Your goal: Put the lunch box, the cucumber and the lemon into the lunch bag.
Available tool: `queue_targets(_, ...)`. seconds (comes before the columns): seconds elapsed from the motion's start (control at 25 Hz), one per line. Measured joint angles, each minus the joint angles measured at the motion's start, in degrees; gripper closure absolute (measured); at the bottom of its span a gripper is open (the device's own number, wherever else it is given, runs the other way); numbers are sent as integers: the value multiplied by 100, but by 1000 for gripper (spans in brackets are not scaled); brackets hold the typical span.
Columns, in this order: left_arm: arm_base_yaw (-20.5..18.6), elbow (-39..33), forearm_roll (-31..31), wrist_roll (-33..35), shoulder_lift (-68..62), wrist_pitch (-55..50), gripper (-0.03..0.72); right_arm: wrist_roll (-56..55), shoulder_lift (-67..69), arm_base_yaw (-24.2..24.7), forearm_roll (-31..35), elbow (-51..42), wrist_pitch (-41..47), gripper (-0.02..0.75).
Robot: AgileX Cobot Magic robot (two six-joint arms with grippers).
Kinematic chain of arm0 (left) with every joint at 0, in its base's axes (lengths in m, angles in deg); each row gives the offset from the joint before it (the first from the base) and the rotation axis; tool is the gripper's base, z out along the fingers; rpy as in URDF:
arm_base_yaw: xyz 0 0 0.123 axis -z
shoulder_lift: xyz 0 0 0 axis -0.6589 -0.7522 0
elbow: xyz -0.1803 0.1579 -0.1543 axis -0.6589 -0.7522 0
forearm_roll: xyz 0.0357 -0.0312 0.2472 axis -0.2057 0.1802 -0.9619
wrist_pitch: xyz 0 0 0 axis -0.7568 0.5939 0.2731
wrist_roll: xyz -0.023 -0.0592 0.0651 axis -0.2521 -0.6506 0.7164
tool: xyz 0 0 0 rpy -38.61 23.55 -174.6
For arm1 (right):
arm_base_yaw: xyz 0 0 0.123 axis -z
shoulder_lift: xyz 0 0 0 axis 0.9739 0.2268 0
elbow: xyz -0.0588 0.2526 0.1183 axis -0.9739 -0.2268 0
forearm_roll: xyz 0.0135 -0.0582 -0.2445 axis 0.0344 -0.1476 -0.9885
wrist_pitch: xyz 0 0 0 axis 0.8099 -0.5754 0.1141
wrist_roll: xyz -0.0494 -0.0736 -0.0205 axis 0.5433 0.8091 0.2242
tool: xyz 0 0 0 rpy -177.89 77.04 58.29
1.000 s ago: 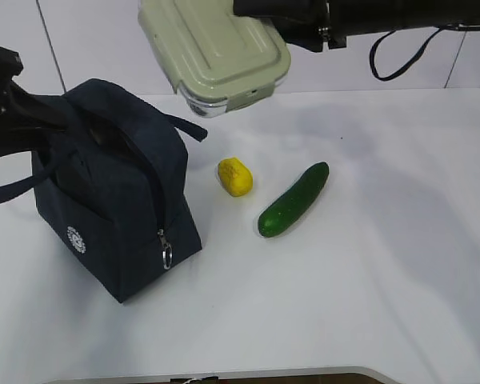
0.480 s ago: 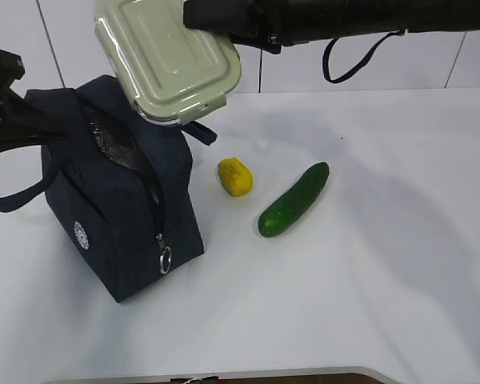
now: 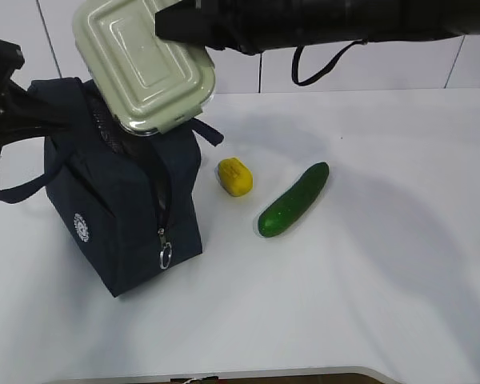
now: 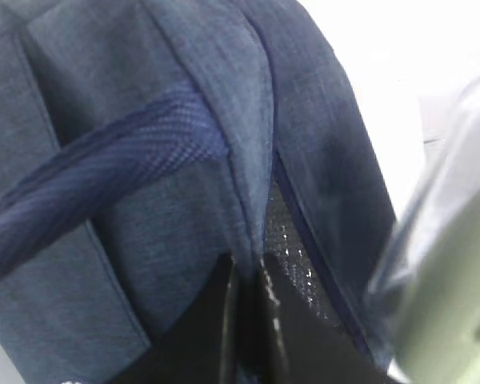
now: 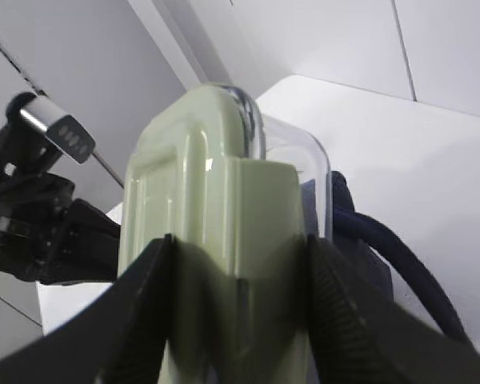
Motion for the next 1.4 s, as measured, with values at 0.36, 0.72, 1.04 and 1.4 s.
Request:
queue_targets(0.36,0,0,124,12,0,0,695,679,572,-293,101,0,-319,361)
queue_targets(0.72,-9,0,154,58,0,0,696,2161,700,-553,1,0,-602,361)
queue_targets(1.04,-9,0,165,68,0,-71,696,2880,700,-745,-800,0,-806,361)
queue_targets(1.4,-9,0,187,76,0,-129,696,3550,700,-854,-1487,0,-816,361)
